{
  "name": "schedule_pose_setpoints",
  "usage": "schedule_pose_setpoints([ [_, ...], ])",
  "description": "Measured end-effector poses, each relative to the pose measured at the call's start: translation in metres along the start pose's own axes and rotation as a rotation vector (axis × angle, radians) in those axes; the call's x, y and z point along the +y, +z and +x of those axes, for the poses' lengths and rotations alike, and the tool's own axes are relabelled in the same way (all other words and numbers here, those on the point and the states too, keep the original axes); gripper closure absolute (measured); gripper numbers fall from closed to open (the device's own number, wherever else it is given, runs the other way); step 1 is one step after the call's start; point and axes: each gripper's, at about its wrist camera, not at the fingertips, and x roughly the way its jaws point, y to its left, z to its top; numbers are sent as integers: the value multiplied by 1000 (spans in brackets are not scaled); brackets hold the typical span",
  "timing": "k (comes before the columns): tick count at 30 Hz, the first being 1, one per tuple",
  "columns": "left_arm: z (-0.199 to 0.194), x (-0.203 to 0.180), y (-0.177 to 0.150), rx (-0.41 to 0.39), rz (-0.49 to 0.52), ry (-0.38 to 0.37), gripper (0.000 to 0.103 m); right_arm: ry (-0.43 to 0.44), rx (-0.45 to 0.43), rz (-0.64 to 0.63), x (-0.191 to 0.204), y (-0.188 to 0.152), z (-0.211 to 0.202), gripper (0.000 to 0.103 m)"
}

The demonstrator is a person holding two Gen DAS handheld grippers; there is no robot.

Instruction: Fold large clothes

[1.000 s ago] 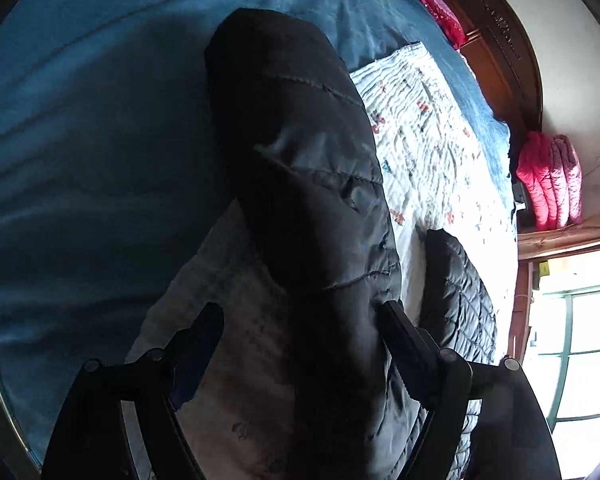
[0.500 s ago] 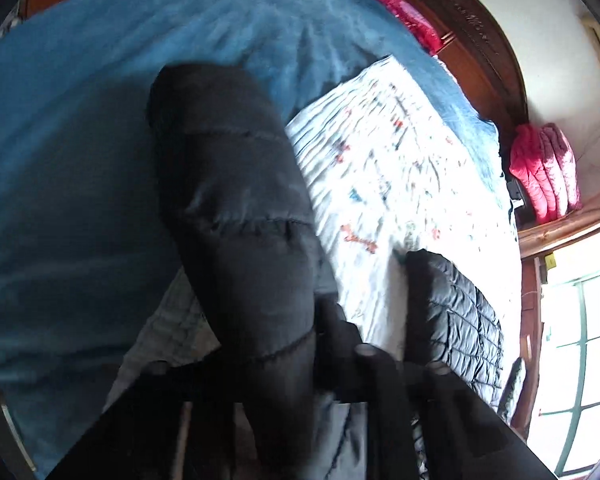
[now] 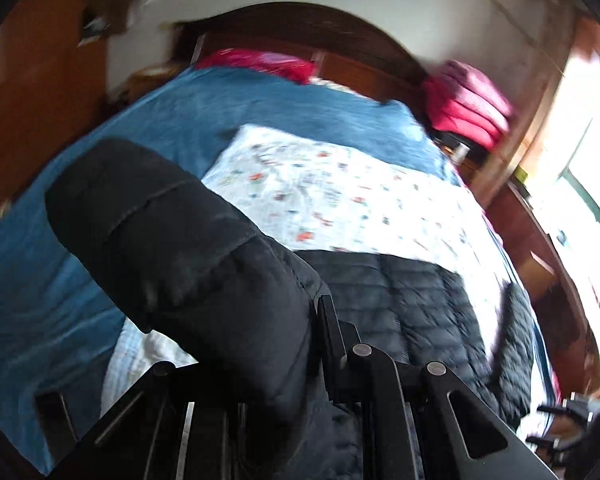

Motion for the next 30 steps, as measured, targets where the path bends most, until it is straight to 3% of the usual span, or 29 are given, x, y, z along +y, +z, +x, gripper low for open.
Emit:
schedule_pose_setpoints([
  [5, -15, -123, -53, 23, 245, -69, 83, -51, -76, 123, -51, -35, -31, 28],
  [8, -10, -188, -106, 76, 377, -123, 82, -71, -86, 203, -81, -61, -41, 28],
  [10, 12, -228, -147, 156, 448, -146, 78, -82, -81, 260, -100, -77, -43, 28],
  [13, 41, -267, -209, 277, 507, -183, 67, -91, -68, 330, -119, -100, -42, 28],
  [17, 85, -290, -261, 417, 571, -189, 58, -100, -61, 383, -133, -120, -45, 28],
  [19, 88, -293, -272, 433, 574, -185, 51, -94, -66, 395, -134, -122, -47, 28],
  [22, 73, -287, -267, 443, 528, -294, 38, -60, -86, 384, -131, -116, -48, 28],
  [25, 44, -278, -251, 395, 510, -338, 24, -24, -107, 346, -119, -100, -42, 28],
  [30, 12, -228, -205, 301, 431, -293, 24, 50, -106, 273, -95, -68, -18, 28],
])
